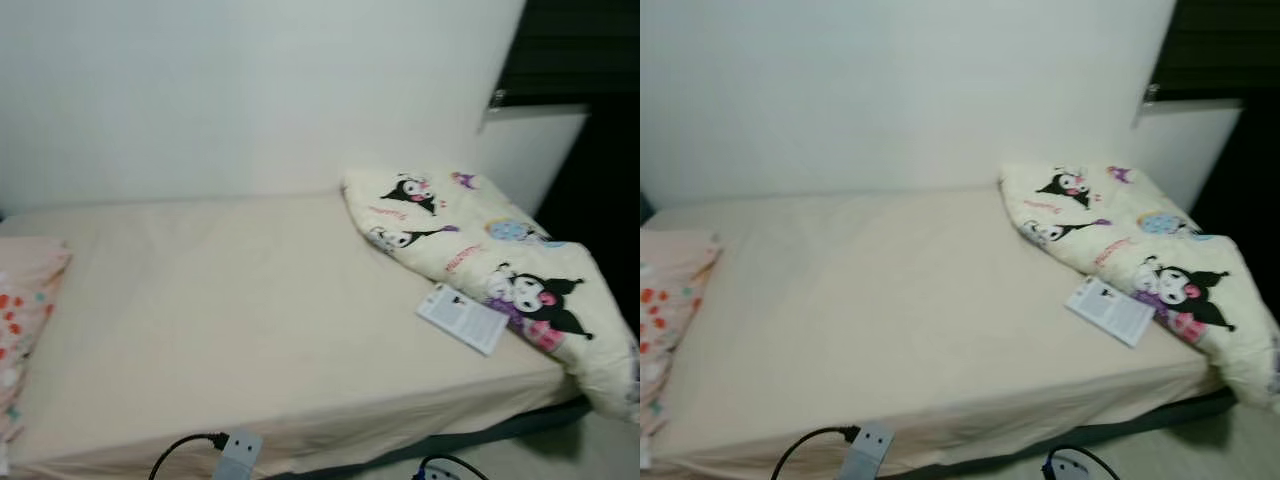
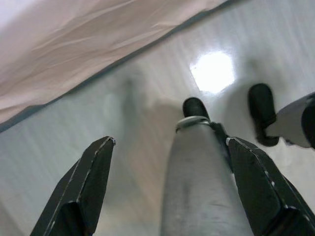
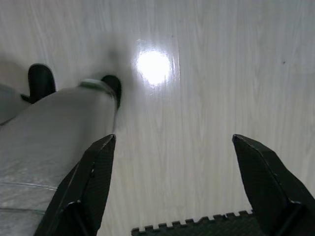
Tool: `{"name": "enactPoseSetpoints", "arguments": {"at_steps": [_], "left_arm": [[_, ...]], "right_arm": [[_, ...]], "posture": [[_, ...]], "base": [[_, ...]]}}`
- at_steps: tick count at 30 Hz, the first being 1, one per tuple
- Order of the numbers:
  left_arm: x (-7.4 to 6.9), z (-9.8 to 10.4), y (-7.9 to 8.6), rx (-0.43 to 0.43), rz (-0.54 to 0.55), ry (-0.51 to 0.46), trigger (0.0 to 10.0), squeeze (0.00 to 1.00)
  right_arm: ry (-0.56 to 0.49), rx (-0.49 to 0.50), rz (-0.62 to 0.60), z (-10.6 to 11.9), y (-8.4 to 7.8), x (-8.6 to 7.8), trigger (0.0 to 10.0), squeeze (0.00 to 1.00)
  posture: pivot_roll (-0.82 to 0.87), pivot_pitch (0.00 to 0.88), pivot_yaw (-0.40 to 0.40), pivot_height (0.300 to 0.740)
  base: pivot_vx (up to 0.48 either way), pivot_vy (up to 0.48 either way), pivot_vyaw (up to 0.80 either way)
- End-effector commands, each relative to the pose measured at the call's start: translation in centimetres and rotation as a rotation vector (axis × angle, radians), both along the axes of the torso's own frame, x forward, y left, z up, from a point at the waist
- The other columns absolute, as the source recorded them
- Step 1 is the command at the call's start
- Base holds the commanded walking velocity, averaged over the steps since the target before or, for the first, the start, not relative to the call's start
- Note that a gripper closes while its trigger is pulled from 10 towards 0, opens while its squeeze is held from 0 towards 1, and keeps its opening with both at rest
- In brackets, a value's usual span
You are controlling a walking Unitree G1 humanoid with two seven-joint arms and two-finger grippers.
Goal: Clean up the room
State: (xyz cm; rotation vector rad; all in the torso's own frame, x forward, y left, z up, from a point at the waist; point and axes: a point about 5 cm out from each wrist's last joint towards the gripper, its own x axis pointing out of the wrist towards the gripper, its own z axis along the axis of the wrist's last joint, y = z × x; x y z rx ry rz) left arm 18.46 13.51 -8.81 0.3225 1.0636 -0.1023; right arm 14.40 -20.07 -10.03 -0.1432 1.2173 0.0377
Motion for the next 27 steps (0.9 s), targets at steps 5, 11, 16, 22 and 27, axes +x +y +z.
{"name": "enactPoseSetpoints", "arguments": {"at_steps": [5, 11, 16, 22, 27], "left_arm": [[0.1, 0.1, -0.1, -0.017, 0.041, -0.026, 10.0, 0.00], [0.3, 0.2, -0.2, -0.042, 0.060, -0.058, 10.0, 0.00], [1.9, 1.3, 4.0, -0.018, 0.095, -0.168, 10.0, 0.00], [2.9, 2.1, 5.9, -0.015, 0.109, -0.225, 10.0, 0.00], [3.0, 2.2, 6.0, -0.014, 0.110, -0.231, 10.0, 0.00]], "right_arm": [[0.001, 0.027, -0.004, 0.0, -0.6, -0.4, 10.0, 0.00], [0.004, 0.026, -0.001, -0.1, -0.6, -0.8, 10.0, 0.00], [-0.009, 0.042, -0.042, -0.2, 0.0, -0.7, 10.0, 0.00], [-0.019, 0.035, -0.044, 0.0, -0.3, -0.3, 10.0, 0.00], [-0.022, 0.031, -0.033, 0.1, -0.6, -0.1, 10.0, 0.00]], "posture": [[-0.05, 0.000, -0.072, 0.740], [-0.05, 0.000, -0.073, 0.740], [-0.06, 0.000, -0.066, 0.740], [-0.06, 0.000, -0.065, 0.740], [-0.06, 0.000, -0.064, 0.740]], "base": [[0.000, -0.480, 0.16], [0.000, -0.480, 0.79], [0.000, -0.480, 0.16], [0.000, -0.480, 0.00], [0.000, -0.480, 0.00]]}}
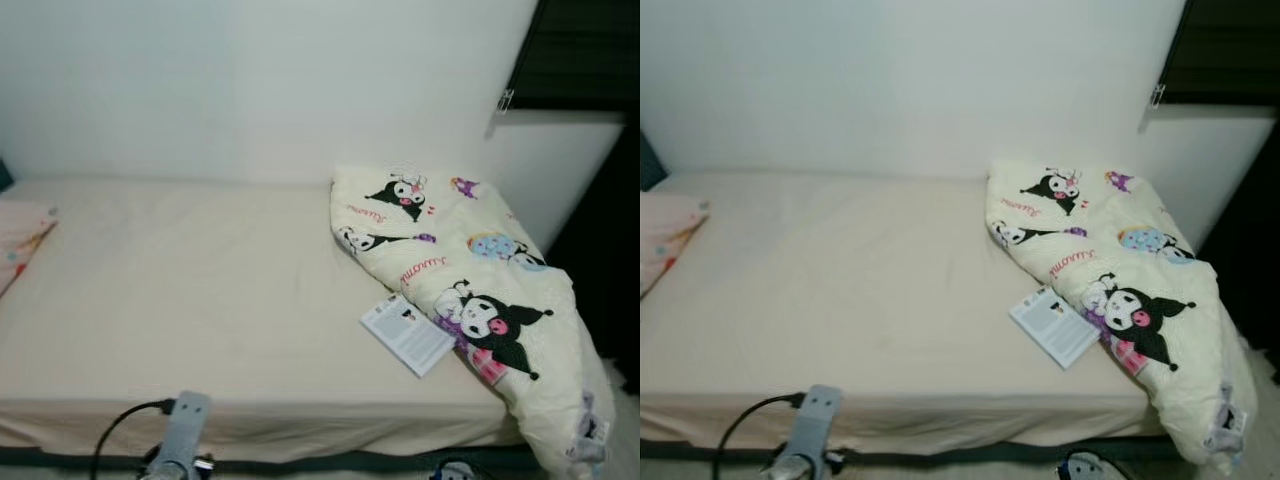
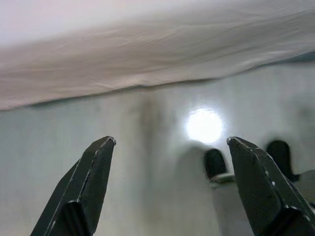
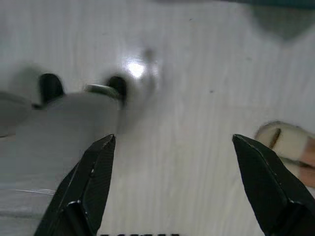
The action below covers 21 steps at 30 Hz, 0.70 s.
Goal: Clean up the room
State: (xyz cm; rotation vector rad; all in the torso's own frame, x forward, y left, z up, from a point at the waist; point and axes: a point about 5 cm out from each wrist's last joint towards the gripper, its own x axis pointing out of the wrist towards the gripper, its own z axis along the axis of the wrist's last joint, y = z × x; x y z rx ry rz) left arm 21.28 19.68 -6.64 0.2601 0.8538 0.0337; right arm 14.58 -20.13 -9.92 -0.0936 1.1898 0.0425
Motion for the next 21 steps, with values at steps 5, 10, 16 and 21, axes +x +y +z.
{"name": "enactPoseSetpoints", "arguments": {"at_steps": [5, 10, 16, 21], "left_arm": [[0.5, 0.3, -0.4, -0.023, -0.002, -0.023, 10.0, 0.00], [1.1, 0.6, -0.6, -0.036, -0.002, -0.052, 10.0, 0.00], [2.3, 1.4, -1.0, -0.044, -0.007, -0.102, 10.0, 0.00], [2.9, 1.9, -1.1, -0.057, -0.006, -0.130, 10.0, 0.00]], "right_arm": [[0.025, -0.027, 0.067, 0.0, -0.5, -0.3, 10.0, 0.00], [0.027, -0.025, 0.059, -0.2, -0.2, -0.6, 10.0, 0.00], [0.036, -0.038, 0.033, -0.4, 0.7, -0.7, 10.0, 0.00], [0.034, -0.046, 0.022, -0.3, 0.7, -0.5, 10.0, 0.00]], "posture": [[-0.06, 0.000, -0.065, 0.740], [-0.06, 0.000, -0.067, 0.740], [-0.07, 0.000, -0.064, 0.740], [-0.07, 0.000, -0.064, 0.740]], "base": [[0.000, -0.480, 0.78], [0.000, -0.480, 0.79], [0.000, -0.480, 0.40], [0.000, -0.480, 0.00]]}}
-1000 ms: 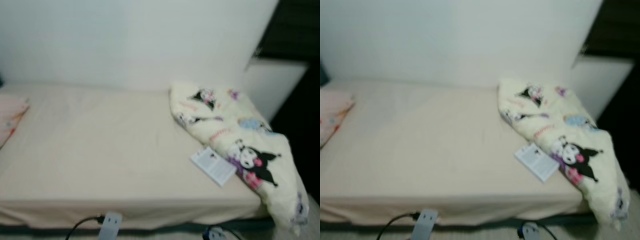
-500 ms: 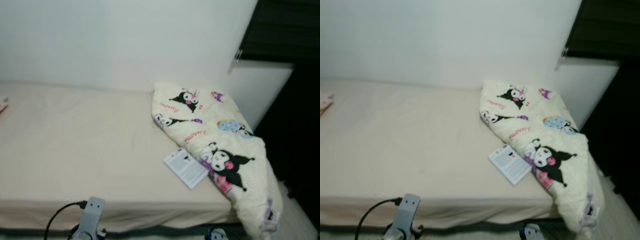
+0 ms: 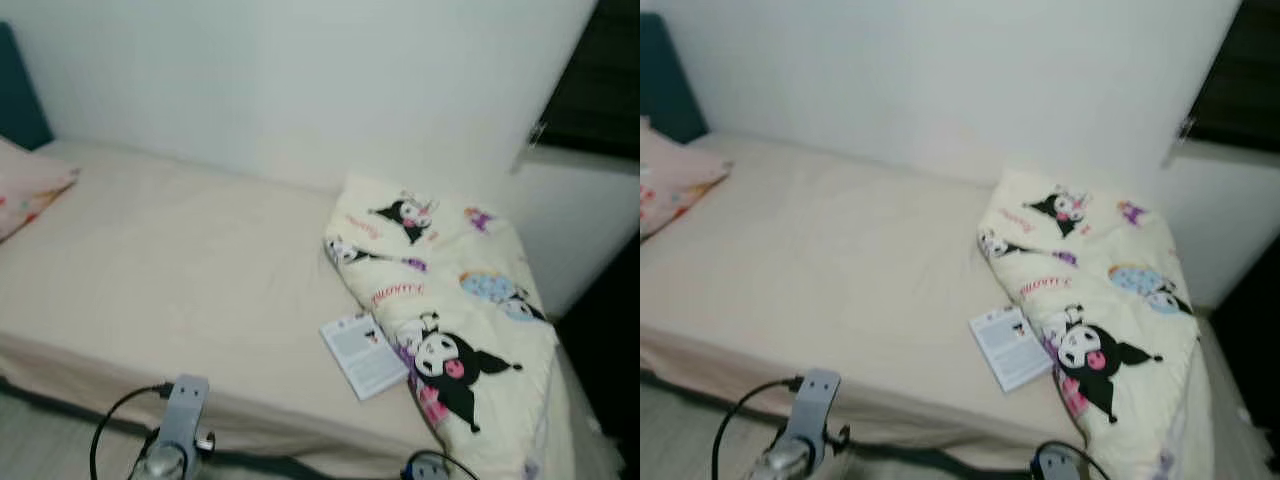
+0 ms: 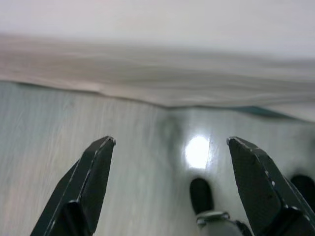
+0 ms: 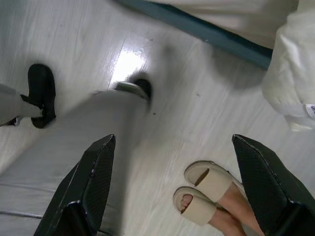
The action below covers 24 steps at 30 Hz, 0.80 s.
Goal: Clean up the room
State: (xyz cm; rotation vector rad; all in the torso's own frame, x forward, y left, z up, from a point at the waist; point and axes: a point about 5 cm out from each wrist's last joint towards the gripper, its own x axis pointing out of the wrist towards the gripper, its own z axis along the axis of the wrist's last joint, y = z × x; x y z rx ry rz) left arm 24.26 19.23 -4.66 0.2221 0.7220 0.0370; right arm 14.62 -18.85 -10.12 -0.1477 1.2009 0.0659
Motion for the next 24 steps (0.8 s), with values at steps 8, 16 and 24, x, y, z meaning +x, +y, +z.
{"name": "enactPoseSetpoints", "arguments": {"at_steps": [8, 16, 24], "left_arm": [[0.7, 0.5, -0.6, -0.038, -0.006, -0.032, 10.0, 0.00], [2.4, 1.8, -1.2, -0.143, 0.005, -0.120, 10.0, 0.00], [3.8, 3.1, -1.6, -0.150, -0.023, -0.178, 10.0, 0.00]], "right_arm": [[0.021, -0.041, -0.043, 0.1, -2.9, -0.9, 10.0, 0.00], [0.015, -0.065, -0.065, 0.4, -4.8, -1.6, 10.0, 0.00], [-0.011, -0.072, -0.067, 0.5, -4.4, -0.9, 10.0, 0.00]], "posture": [[-0.07, 0.000, -0.062, 0.740], [-0.07, 0.000, -0.062, 0.740], [-0.07, 0.000, -0.058, 0.740]], "base": [[0.000, -0.480, 0.00], [0.000, -0.229, 0.00], [0.000, 0.000, -0.77]]}}
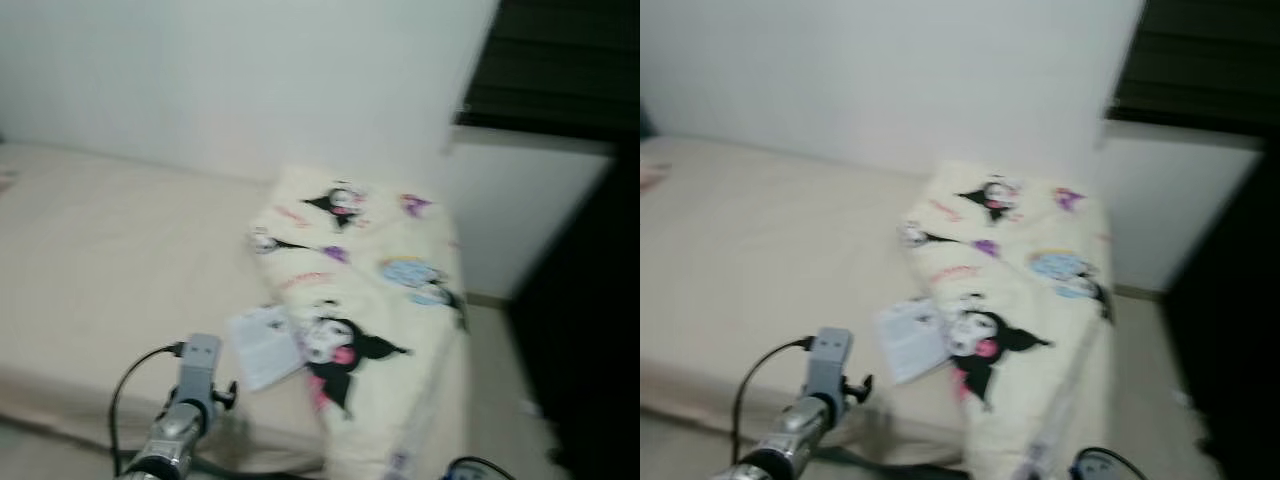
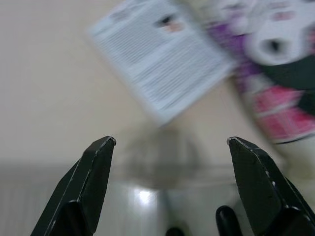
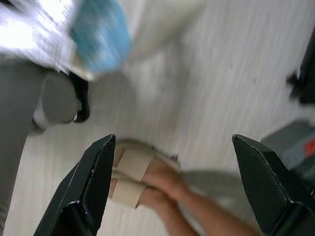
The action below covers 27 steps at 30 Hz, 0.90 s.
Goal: Clean up the room
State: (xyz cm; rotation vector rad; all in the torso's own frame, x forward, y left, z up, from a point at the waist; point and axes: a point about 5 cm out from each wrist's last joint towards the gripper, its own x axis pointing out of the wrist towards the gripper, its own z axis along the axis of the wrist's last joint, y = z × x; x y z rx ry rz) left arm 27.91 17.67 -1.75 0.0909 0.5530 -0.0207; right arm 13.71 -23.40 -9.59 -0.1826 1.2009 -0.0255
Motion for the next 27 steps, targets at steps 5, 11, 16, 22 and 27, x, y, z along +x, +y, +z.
{"name": "enactPoseSetpoints", "arguments": {"at_steps": [5, 11, 16, 22, 27], "left_arm": [[0.8, 0.7, -0.2, 0.018, -0.012, -0.040, 10.0, 0.00], [1.1, 1.1, 0.5, 0.028, 0.032, -0.062, 10.0, 0.00], [1.0, 1.2, 1.2, 0.056, 0.079, -0.059, 10.0, 0.00], [0.6, 0.9, 2.9, -0.045, 0.267, -0.037, 10.0, 0.00], [0.7, 1.2, 3.7, -0.182, 0.364, -0.060, 10.0, 0.00]], "right_arm": [[-0.058, 0.022, -0.041, 0.2, 1.5, 1.5, 10.0, 0.00], [-0.122, 0.042, -0.068, 0.8, 2.0, 3.3, 10.0, 0.00], [-0.159, 0.047, -0.086, 1.3, 1.7, 4.2, 10.0, 0.00], [-0.345, 0.027, -0.165, 4.7, -0.5, 9.2, 10.0, 0.00], [-0.575, 0.006, -0.246, 9.4, -2.9, 14.0, 10.0, 0.00]], "posture": [[-0.08, 0.000, -0.056, 0.740], [-0.08, 0.000, -0.058, 0.740], [-0.08, 0.000, -0.060, 0.740], [-0.08, 0.000, -0.060, 0.730], [-0.10, 0.000, -0.057, 0.705]], "base": [[0.000, 0.000, -0.54], [0.000, 0.000, 0.00], [0.000, 0.000, 0.00], [0.000, 0.000, 0.00], [0.000, 0.000, 0.00]]}}
